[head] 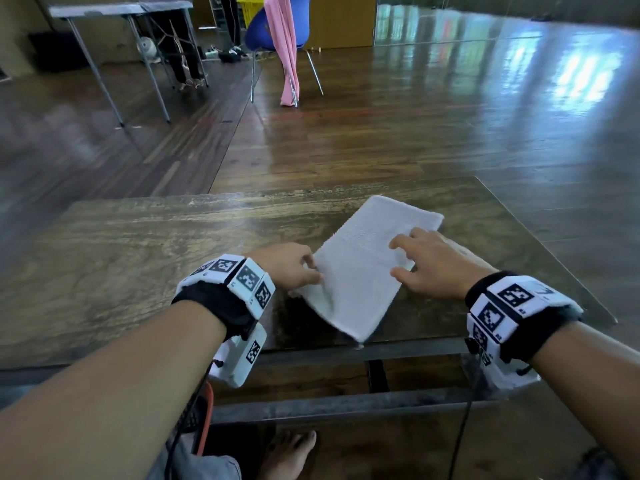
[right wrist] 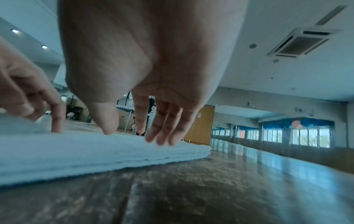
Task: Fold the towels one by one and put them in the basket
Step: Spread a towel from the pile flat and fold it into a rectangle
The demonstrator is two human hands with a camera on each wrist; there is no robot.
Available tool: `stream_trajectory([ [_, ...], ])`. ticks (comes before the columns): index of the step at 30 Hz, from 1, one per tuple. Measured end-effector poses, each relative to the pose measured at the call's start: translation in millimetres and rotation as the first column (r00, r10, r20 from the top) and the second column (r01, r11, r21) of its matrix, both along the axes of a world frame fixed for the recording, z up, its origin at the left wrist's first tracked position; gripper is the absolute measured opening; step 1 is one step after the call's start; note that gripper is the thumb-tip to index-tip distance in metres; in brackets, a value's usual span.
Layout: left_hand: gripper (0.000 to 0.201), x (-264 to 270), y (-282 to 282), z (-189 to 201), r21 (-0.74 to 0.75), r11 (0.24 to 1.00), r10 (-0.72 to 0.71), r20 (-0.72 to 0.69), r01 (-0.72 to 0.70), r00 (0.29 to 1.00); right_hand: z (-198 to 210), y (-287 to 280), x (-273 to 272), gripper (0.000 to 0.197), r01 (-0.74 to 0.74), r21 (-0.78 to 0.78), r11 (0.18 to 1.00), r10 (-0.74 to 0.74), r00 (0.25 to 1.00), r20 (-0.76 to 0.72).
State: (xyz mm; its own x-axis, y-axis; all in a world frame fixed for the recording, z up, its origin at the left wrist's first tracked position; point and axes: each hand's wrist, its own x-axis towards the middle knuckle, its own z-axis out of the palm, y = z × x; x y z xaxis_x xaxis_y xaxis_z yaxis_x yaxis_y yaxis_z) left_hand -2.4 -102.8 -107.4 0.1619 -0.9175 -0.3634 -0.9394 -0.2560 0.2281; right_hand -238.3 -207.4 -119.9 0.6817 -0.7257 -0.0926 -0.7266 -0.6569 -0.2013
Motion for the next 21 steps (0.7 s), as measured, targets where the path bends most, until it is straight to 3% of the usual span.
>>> stream_trajectory([
  [4,0.045,-8,11,4,0.049,0.998,-0.031,-0.124,0.037,0.992,-4,2,-3,0.047,-0.041,0.152,0.988,0.043,0.999,-0.010],
  [9,0.083,-6,20,7,0.155,0.981,-0.092,-0.180,0.120,0.979,-6,1,-16,0.049,-0.032,0.158,0.987,0.033,0.999,-0.006],
  [11,0.086,-9,21,5,0.122,0.985,-0.107,-0.150,0.126,0.983,-6,1,-22,0.052,-0.055,0.177,0.983,0.056,0.998,0.001],
  [18,0.035,-17,13,-8,-0.170,0.971,-0.191,-0.121,0.169,0.974,-10,1,-32,0.075,-0.098,0.248,0.964,0.113,0.992,-0.047],
  [21,0.024,-20,8,-11,-0.268,0.954,-0.180,-0.143,0.137,0.973,-11,1,-36,0.080,-0.093,0.261,0.961,0.110,0.993,-0.049],
])
